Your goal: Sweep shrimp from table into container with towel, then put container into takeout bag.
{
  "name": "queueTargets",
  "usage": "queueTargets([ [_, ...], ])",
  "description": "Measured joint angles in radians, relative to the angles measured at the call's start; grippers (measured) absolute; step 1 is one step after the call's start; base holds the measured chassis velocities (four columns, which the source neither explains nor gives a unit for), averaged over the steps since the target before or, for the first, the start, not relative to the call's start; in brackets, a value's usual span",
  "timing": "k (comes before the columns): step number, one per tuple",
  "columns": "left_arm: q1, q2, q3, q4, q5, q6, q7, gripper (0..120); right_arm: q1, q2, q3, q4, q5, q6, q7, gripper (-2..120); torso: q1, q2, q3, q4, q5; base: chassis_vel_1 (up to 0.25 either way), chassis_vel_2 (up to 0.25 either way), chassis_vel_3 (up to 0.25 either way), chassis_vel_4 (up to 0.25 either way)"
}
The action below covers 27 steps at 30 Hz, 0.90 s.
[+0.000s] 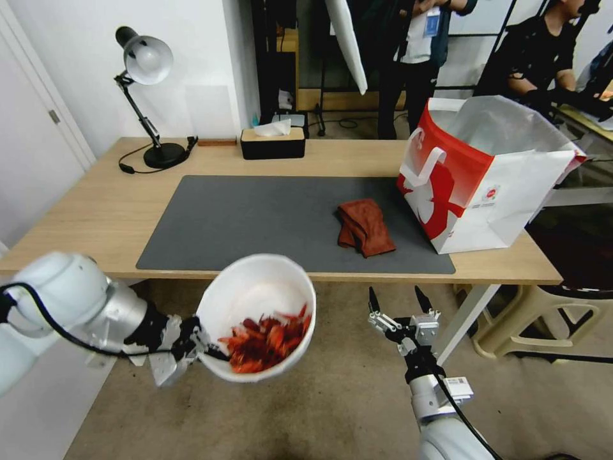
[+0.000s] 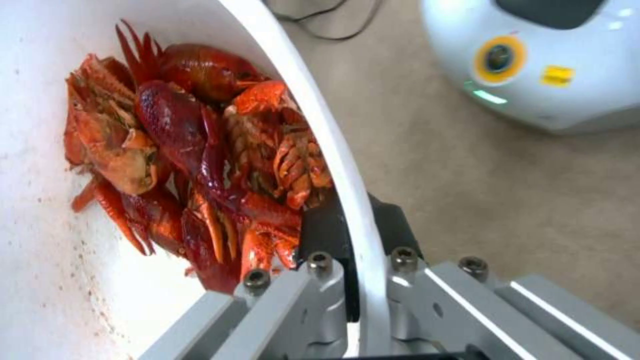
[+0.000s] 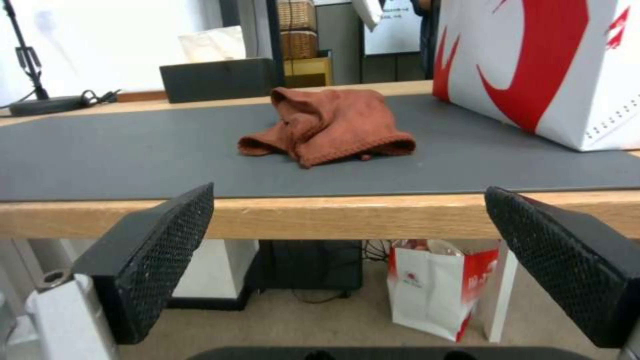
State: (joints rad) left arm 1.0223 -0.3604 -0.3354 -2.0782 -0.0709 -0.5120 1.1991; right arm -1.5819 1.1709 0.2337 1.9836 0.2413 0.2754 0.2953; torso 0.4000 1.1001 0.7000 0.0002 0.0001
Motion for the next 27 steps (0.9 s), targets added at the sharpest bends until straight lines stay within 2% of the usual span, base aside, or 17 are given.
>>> queueTargets([
  [2,-0.066,0.002,0.027,0.017,-0.032,0.020,-0.025,0,-0.004,0.000,-0.001,0.000,-0.008,0.000,0.005,100,0.000,0.000,0.000,-0.0003,-0.0001,0.000,0.000,0.000,0.000],
  [3,-0.066,0.002,0.027,0.017,-0.032,0.020,-0.025,0,-0.004,0.000,-0.001,0.000,-0.008,0.000,0.005,100,0.000,0.000,0.000,-0.0003,-0.0001,0.000,0.000,0.000,0.000],
  [6,-0.189,-0.014,0.082,0.058,-0.068,0.052,-0.061,0,-0.017,0.005,-0.003,0.003,-0.026,-0.001,0.012,100,0.000,0.000,0.000,-0.0002,-0.0001,0.000,0.000,0.000,0.000],
  [7,-0.189,-0.014,0.082,0.058,-0.068,0.052,-0.061,0,-0.017,0.005,-0.003,0.003,-0.026,-0.001,0.012,100,0.000,0.000,0.000,-0.0002,-0.0001,0.000,0.000,0.000,0.000],
  [8,-0.244,-0.025,0.106,0.080,-0.083,0.066,-0.075,0,-0.021,0.008,-0.006,0.003,-0.034,-0.001,0.012,100,0.000,0.000,0.000,-0.0003,-0.0003,0.000,0.000,0.000,0.000],
  [9,-0.244,-0.025,0.106,0.080,-0.083,0.066,-0.075,0,-0.021,0.008,-0.006,0.003,-0.034,-0.001,0.012,100,0.000,0.000,0.000,-0.0003,-0.0003,0.000,0.000,0.000,0.000],
  [12,-0.380,-0.061,0.211,0.139,-0.084,0.078,-0.100,0,-0.024,0.014,-0.011,-0.004,-0.045,0.001,0.013,100,0.000,0.000,0.000,0.0003,0.0001,0.000,0.000,0.000,0.000],
  [13,-0.496,-0.101,0.311,0.201,-0.079,0.078,-0.103,0,-0.024,0.019,-0.014,-0.010,-0.049,0.002,0.013,100,0.000,0.000,0.000,-0.0003,-0.0004,0.000,0.000,0.000,0.000],
  [14,-0.496,-0.101,0.311,0.201,-0.079,0.078,-0.103,0,-0.024,0.019,-0.014,-0.010,-0.049,0.002,0.013,100,0.000,0.000,0.000,-0.0003,-0.0004,0.000,0.000,0.000,0.000],
  [15,-0.576,-0.135,0.372,0.253,-0.077,0.078,-0.105,0,-0.024,0.022,-0.017,-0.014,-0.053,0.002,0.013,100,0.000,0.000,0.000,-0.0008,-0.0004,0.000,0.000,0.000,0.000],
  [16,-0.576,-0.135,0.372,0.253,-0.077,0.078,-0.105,0,-0.024,0.022,-0.017,-0.014,-0.053,0.002,0.013,100,0.000,0.000,0.000,-0.0008,-0.0004,0.000,0.000,0.000,0.000],
  [19,-0.748,-0.236,0.487,0.375,-0.056,0.073,-0.106,0,-0.025,0.031,-0.023,-0.020,-0.061,0.003,0.013,100,0.000,0.000,0.000,-0.0002,0.0000,0.000,0.000,0.000,0.000],
  [20,-0.748,-0.236,0.487,0.375,-0.056,0.073,-0.106,0,-0.025,0.031,-0.023,-0.020,-0.061,0.003,0.013,100,0.000,0.000,0.000,-0.0002,0.0000,0.000,0.000,0.000,0.000],
  [23,-0.837,-0.313,0.557,0.452,-0.040,0.069,-0.105,0,-0.028,0.036,-0.023,-0.022,-0.067,0.003,0.013,100,0.000,0.000,0.000,0.0001,0.0001,0.000,0.000,0.000,0.000],
  [24,-0.837,-0.313,0.557,0.452,-0.040,0.069,-0.105,0,-0.028,0.036,-0.023,-0.022,-0.067,0.003,0.013,100,0.000,0.000,0.000,0.0001,0.0001,0.000,0.000,0.000,0.000],
  [27,-0.941,-0.421,0.649,0.554,-0.020,0.053,-0.104,0,-0.039,0.047,-0.015,-0.022,-0.072,0.005,0.013,100,0.000,0.000,0.000,-0.0003,0.0001,0.000,0.000,0.000,0.000],
])
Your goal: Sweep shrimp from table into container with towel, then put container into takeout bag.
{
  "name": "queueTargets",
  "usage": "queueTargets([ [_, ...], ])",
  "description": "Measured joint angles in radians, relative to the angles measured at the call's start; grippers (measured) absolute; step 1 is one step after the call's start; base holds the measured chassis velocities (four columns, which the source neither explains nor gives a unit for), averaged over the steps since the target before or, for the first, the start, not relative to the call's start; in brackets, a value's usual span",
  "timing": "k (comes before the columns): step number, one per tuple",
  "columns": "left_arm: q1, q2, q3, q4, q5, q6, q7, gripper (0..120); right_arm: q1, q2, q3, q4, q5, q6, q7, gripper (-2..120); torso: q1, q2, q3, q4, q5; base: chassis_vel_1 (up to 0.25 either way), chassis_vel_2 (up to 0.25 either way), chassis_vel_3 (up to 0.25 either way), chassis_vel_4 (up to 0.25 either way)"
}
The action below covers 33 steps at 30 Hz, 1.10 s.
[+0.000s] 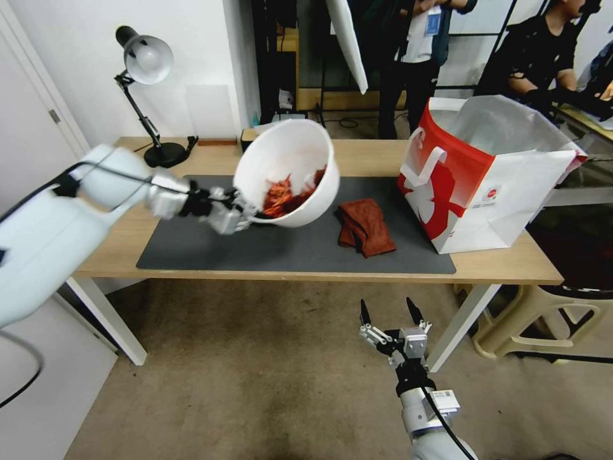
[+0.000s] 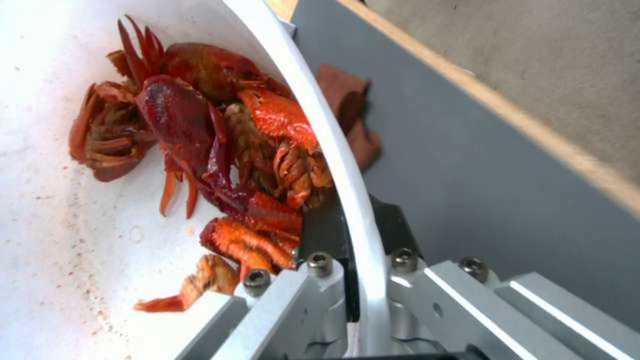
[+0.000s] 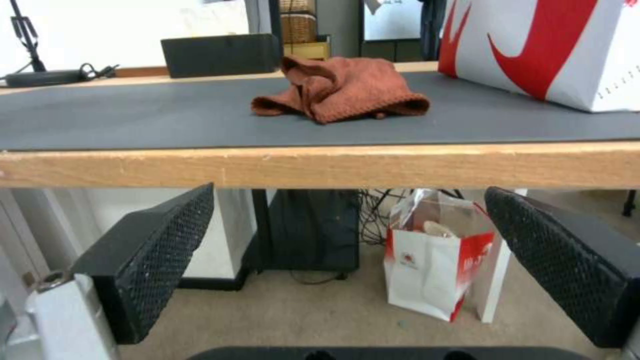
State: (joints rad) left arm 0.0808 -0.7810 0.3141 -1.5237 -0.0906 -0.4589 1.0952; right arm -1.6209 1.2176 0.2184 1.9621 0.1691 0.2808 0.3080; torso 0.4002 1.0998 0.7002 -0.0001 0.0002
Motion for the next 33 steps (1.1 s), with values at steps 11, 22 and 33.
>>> queueTargets([
  [11,-0.192,-0.228,0.115,0.275,0.041,-0.032,-0.065,0,-0.032,0.018,0.014,0.005,-0.020,0.010,-0.004,100,0.000,0.000,0.000,0.0005,-0.0001,0.000,0.000,0.000,0.000],
  [22,-0.367,-0.485,0.134,0.531,0.097,-0.077,-0.119,0,-0.049,0.026,0.023,0.005,-0.030,0.015,-0.009,100,0.000,0.000,0.000,0.0000,0.0001,0.000,0.000,0.000,0.000],
  [33,-0.487,-0.750,0.146,0.756,0.147,-0.120,-0.175,0,-0.050,0.024,0.026,0.003,-0.032,0.017,-0.012,100,0.000,0.000,0.000,-0.0005,0.0004,0.000,0.000,0.000,0.000],
])
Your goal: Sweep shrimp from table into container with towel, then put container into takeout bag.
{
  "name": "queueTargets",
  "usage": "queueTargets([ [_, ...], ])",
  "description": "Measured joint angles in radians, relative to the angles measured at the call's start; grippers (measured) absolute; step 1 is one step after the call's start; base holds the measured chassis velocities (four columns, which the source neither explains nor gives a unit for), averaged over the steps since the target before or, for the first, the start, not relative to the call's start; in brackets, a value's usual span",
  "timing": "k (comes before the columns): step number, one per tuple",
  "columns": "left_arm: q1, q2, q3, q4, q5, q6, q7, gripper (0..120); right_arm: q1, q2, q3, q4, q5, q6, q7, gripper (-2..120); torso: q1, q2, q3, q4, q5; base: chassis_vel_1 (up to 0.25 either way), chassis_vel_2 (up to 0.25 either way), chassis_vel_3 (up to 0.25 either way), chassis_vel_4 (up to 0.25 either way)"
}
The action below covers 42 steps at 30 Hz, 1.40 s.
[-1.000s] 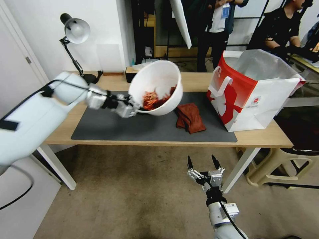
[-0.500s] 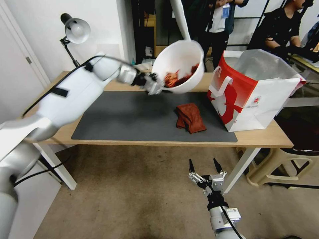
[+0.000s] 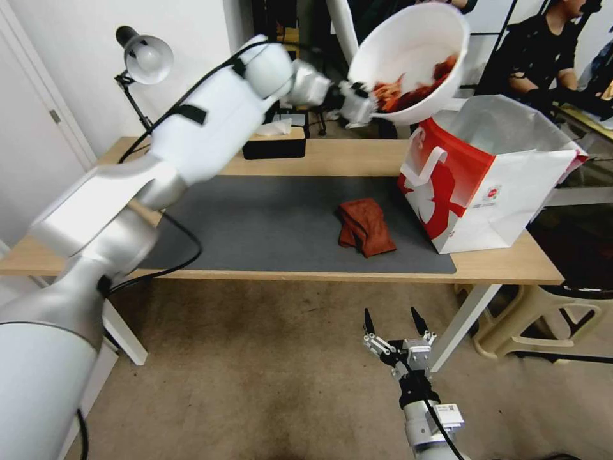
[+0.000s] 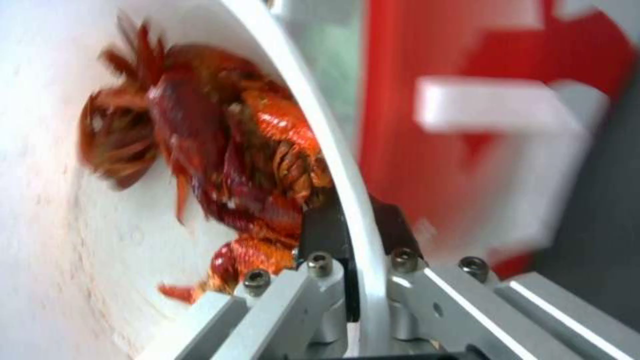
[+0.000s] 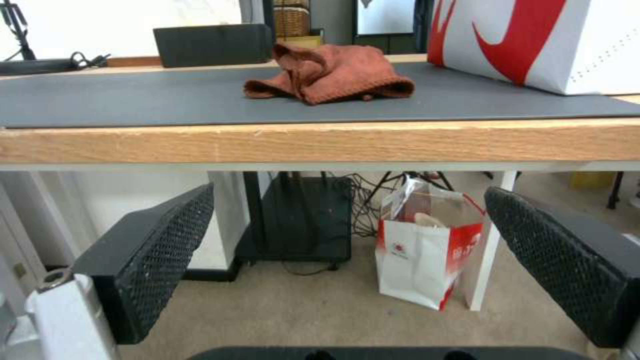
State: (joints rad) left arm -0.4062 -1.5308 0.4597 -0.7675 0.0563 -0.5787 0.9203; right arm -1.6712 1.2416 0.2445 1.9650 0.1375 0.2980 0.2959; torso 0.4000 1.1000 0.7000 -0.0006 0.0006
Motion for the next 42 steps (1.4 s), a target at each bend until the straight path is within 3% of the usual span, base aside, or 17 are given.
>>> queueTargets([
  [4,-0.016,-0.071,-0.006,0.058,0.017,-0.020,-0.025,0,-0.002,0.002,0.003,-0.004,-0.004,0.004,-0.002,100,0.000,0.000,0.000,0.0003,-0.0001,0.000,0.000,0.000,0.000],
  [8,-0.018,-0.088,-0.004,0.069,0.023,-0.025,-0.056,0,-0.006,0.002,0.005,-0.004,-0.006,0.007,-0.004,100,0.000,0.000,0.000,0.0008,-0.0006,0.000,0.000,0.000,0.000],
  [16,-0.012,-0.085,0.029,0.056,0.020,-0.040,-0.105,0,-0.007,-0.005,0.015,-0.005,0.000,0.009,-0.004,100,0.000,0.000,0.000,0.0006,-0.0006,0.000,0.000,0.000,0.000],
  [28,0.002,-0.080,0.065,0.099,0.041,-0.073,-0.145,0,-0.004,-0.004,0.015,-0.010,0.004,0.011,-0.009,100,0.000,0.000,0.000,0.0005,-0.0006,0.000,0.000,0.000,0.000],
  [42,0.003,-0.078,0.109,0.044,0.038,-0.077,-0.188,0,0.016,-0.011,0.011,-0.020,0.014,0.008,-0.011,100,0.000,0.000,0.000,0.0006,-0.0005,0.000,0.000,0.000,0.000],
])
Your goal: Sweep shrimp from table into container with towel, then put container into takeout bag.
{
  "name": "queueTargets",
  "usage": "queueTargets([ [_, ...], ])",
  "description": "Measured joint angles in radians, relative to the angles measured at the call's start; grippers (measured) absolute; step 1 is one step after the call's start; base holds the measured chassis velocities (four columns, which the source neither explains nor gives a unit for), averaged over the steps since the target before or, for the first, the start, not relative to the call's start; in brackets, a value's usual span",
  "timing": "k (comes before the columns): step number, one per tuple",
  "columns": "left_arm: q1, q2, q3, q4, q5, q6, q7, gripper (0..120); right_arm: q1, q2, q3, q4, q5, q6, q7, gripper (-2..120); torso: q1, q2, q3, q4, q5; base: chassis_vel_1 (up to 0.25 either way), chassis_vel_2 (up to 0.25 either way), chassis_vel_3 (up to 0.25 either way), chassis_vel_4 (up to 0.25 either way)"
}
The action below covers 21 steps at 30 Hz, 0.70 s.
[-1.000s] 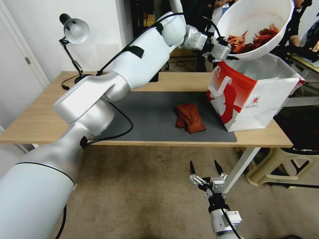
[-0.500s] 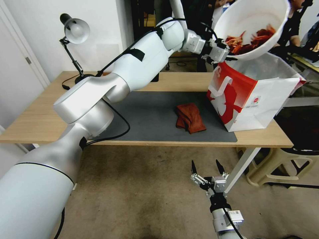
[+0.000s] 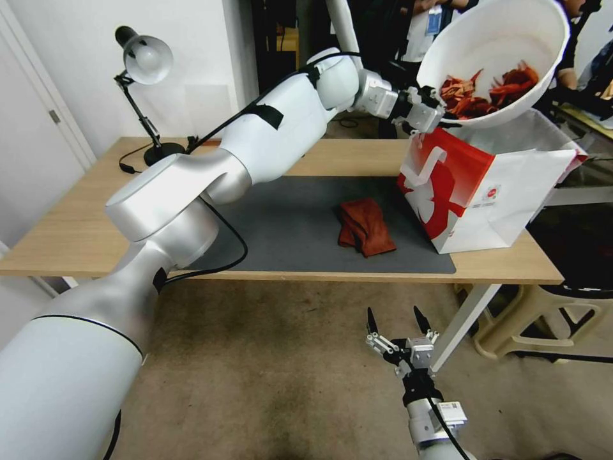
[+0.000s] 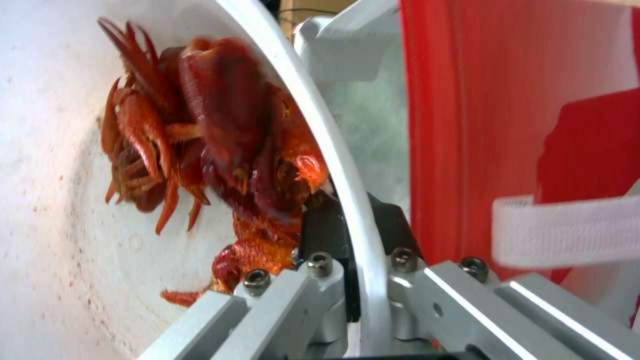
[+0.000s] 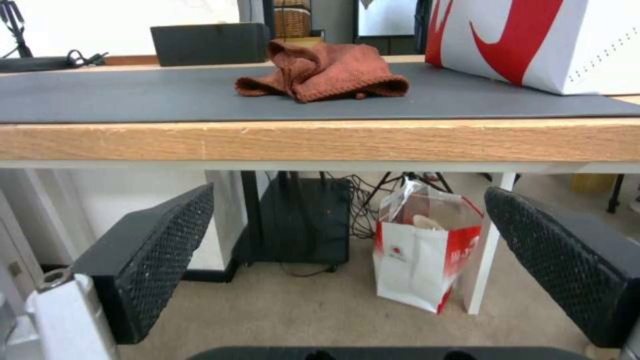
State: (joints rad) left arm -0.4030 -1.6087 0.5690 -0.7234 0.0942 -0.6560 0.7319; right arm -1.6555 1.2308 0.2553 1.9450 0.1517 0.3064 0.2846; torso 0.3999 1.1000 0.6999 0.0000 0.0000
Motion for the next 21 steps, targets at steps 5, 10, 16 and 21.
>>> queueTargets([
  [5,0.006,0.000,0.025,-0.008,0.010,-0.003,0.000,0,0.005,-0.001,-0.001,0.000,0.001,-0.003,-0.001,100,0.000,0.000,0.000,0.0000,0.0000,0.000,0.000,0.000,0.000],
  [10,0.012,0.000,0.026,-0.011,0.032,-0.006,-0.005,0,0.004,-0.002,0.000,-0.001,0.001,-0.003,-0.001,100,0.000,0.000,0.000,0.0000,0.0000,0.000,0.000,0.000,0.000],
  [16,0.009,0.000,0.026,-0.010,0.065,-0.012,-0.036,19,0.008,-0.003,0.001,-0.006,0.001,-0.004,-0.002,100,0.000,0.000,0.000,0.0000,0.0000,0.000,0.000,0.000,0.000],
  [21,0.007,0.000,0.026,-0.010,0.069,-0.012,-0.052,35,0.011,-0.003,-0.001,-0.009,0.001,-0.005,-0.003,100,0.000,0.000,0.000,0.0000,0.0000,0.000,0.000,0.000,0.000],
])
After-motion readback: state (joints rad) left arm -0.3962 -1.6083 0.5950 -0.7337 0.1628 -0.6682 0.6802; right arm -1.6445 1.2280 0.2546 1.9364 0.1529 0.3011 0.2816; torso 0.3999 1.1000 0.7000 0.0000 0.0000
